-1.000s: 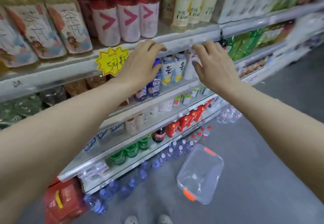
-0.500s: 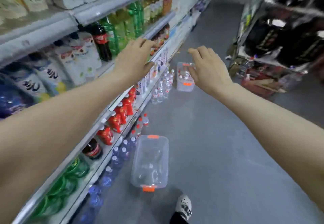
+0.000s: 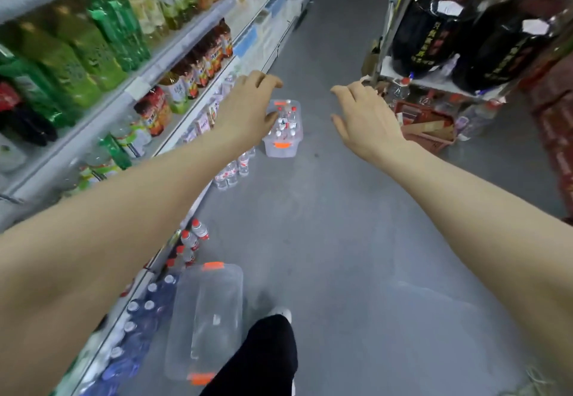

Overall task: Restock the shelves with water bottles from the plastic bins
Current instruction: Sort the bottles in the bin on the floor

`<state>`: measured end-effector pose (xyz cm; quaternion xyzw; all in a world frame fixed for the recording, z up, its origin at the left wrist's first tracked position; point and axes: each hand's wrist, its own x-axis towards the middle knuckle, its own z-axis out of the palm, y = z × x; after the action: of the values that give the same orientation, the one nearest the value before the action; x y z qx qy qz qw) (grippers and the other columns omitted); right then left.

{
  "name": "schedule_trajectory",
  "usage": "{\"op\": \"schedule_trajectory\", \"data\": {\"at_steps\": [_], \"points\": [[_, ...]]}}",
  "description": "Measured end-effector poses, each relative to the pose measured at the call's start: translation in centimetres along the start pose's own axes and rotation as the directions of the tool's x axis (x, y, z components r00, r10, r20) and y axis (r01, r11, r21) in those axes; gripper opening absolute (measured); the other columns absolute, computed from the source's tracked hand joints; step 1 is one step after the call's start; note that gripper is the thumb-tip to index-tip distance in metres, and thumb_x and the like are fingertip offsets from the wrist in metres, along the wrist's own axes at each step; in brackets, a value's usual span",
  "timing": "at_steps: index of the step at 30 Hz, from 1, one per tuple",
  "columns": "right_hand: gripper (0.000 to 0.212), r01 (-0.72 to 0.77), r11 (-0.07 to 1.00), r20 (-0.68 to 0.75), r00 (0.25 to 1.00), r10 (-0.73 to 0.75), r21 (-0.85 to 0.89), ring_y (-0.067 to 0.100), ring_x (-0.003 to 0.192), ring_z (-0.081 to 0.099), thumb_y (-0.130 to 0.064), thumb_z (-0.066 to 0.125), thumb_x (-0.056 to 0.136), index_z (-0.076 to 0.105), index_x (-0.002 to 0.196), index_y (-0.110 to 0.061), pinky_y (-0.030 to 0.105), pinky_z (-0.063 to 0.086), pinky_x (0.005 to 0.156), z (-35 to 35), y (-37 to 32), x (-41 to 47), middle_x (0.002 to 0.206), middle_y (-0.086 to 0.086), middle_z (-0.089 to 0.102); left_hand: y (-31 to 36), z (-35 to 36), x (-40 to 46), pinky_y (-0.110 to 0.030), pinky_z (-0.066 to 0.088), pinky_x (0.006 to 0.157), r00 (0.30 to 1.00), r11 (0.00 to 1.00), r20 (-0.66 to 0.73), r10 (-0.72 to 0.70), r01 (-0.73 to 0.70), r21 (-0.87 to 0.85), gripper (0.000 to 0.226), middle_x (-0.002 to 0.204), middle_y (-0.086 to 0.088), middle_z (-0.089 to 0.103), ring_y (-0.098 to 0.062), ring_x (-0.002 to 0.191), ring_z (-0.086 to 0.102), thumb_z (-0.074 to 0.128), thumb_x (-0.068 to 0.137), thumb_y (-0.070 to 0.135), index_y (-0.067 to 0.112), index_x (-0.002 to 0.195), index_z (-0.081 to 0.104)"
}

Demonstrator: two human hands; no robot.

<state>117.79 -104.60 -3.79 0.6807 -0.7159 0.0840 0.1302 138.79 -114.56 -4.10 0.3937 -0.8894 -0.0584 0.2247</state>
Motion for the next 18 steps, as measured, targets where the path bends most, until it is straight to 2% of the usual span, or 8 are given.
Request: {"op": "schedule_trajectory", "data": {"at_steps": [9,13,18], "points": [[0.047,-0.046,0.997,0.083,0.996,0.040,0.068,0.040,0.108,0.049,-0.026,0.054,0.094,0.044,0.137,-0.010,0.047,0.045,0.086,10.0,10.7,17.9,0.125,0.017,0.050,-5.6,9.7,20.0,-0.047,0.047,0.089,0.998,0.999,0.050,-0.050,0.050,-0.008,0.049,0.134,-0.004,0.046,-0.028,0.121,0.042,0.064,0.088,0.022,0.019,0.134,0.047],[0.047,-0.014,0.994,0.118,0.993,0.002,0.105,0.041,0.108,0.050,-0.027,0.054,0.095,0.045,0.137,-0.009,0.047,0.045,0.088,13.6,14.3,27.0,0.125,0.018,0.051,-8.8,12.4,28.4,-0.044,0.046,0.088,0.993,0.995,0.070,-0.095,0.095,-0.004,0.049,0.135,-0.005,0.045,-0.028,0.123,0.042,0.065,0.088,0.020,0.018,0.134,0.047],[0.045,0.028,0.990,0.157,0.986,-0.050,0.137,0.039,0.108,0.049,-0.026,0.053,0.095,0.046,0.137,-0.010,0.046,0.043,0.089,18.7,18.6,37.5,0.125,0.016,0.050,-13.0,16.6,38.0,-0.040,0.043,0.080,0.985,0.988,0.086,-0.152,0.150,0.031,0.050,0.136,-0.005,0.045,-0.028,0.121,0.044,0.063,0.087,0.020,0.020,0.135,0.047]]}}
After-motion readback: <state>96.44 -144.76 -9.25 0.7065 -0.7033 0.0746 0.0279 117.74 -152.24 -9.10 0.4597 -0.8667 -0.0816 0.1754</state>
